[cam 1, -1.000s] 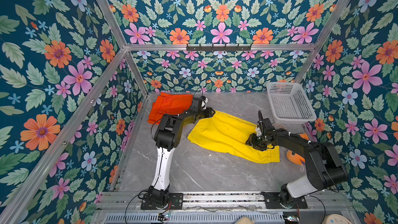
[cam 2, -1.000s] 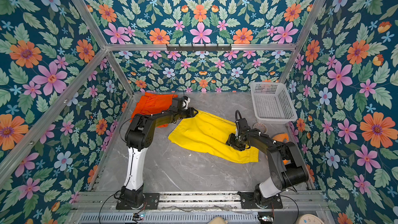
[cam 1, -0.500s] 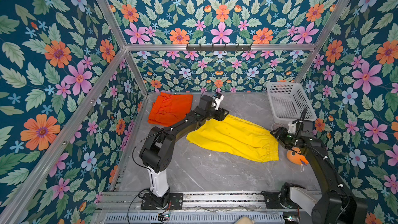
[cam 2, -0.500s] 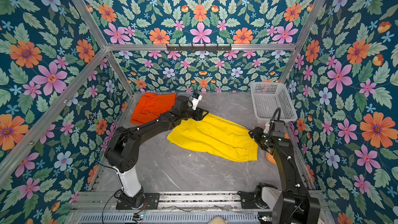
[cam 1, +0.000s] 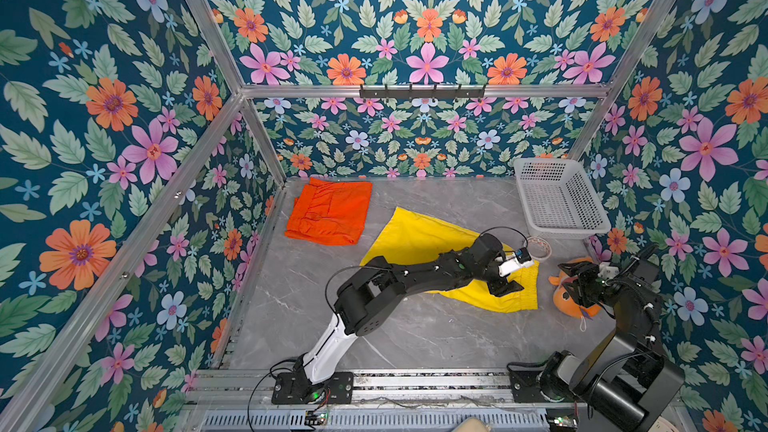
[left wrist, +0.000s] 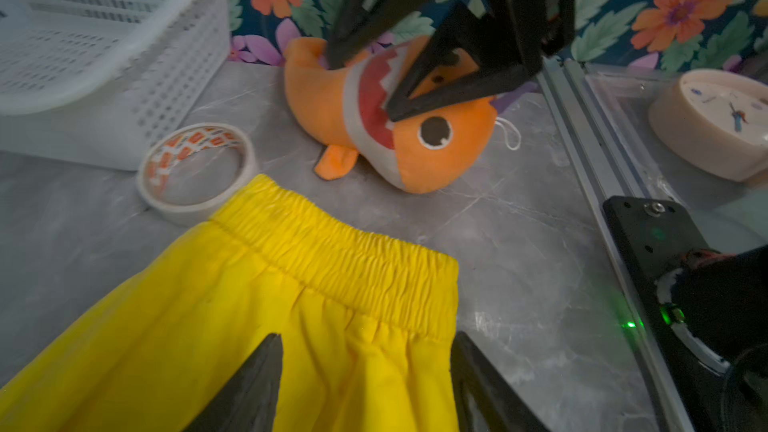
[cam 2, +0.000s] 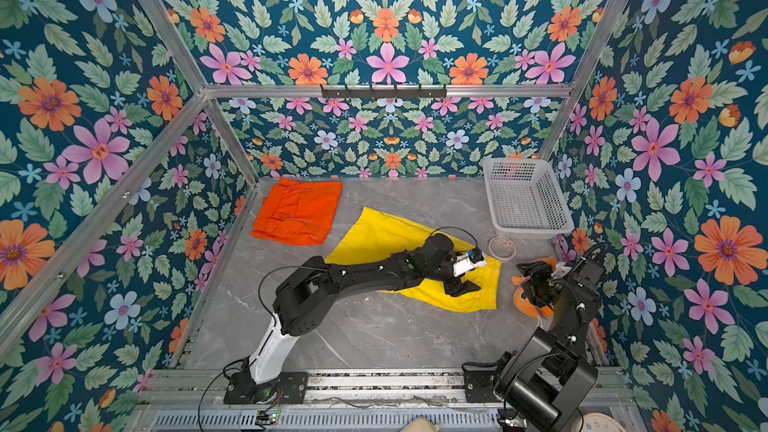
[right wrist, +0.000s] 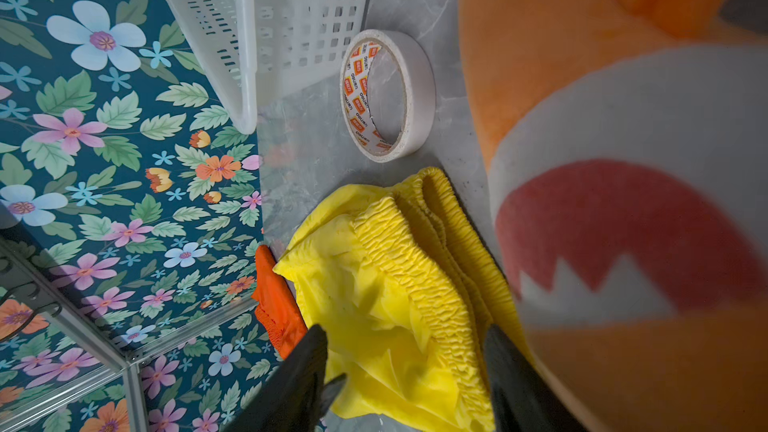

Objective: Fold and stack the shorts

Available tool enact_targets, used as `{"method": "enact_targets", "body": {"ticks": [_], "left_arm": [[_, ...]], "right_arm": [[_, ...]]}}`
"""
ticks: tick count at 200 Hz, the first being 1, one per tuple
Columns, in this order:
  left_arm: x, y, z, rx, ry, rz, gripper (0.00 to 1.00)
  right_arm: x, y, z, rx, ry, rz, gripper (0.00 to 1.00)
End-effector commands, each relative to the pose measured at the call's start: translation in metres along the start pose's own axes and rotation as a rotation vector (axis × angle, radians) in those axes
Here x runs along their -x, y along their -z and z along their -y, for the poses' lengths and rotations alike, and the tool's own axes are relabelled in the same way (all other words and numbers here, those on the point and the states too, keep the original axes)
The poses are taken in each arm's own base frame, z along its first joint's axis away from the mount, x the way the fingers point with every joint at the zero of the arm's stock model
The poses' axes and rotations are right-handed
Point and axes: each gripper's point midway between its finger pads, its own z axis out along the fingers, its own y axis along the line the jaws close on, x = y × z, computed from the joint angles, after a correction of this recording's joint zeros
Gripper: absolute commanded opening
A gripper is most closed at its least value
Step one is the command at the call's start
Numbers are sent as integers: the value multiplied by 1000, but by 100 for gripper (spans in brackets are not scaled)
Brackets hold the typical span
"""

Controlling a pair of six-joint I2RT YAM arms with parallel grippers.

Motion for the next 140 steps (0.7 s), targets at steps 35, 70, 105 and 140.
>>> {"method": "enact_targets", "body": {"ticks": [35,70,105,140], "left_arm": [[-37,-40,11,9,-65,-97,74],[-55,-50,26,-23,-92,-129,77],[-80,-60,24,35,-110,-199,80],[-101,-62,15,113,-85,-232,65]], "right_arm": [[4,-3,-4,56,2,-12,61],[3,-7,1,57,-12,-20,61],[-3,-9,3,69,-20,-38,61],[-10,-9,4,71,-23,-56,61]]}}
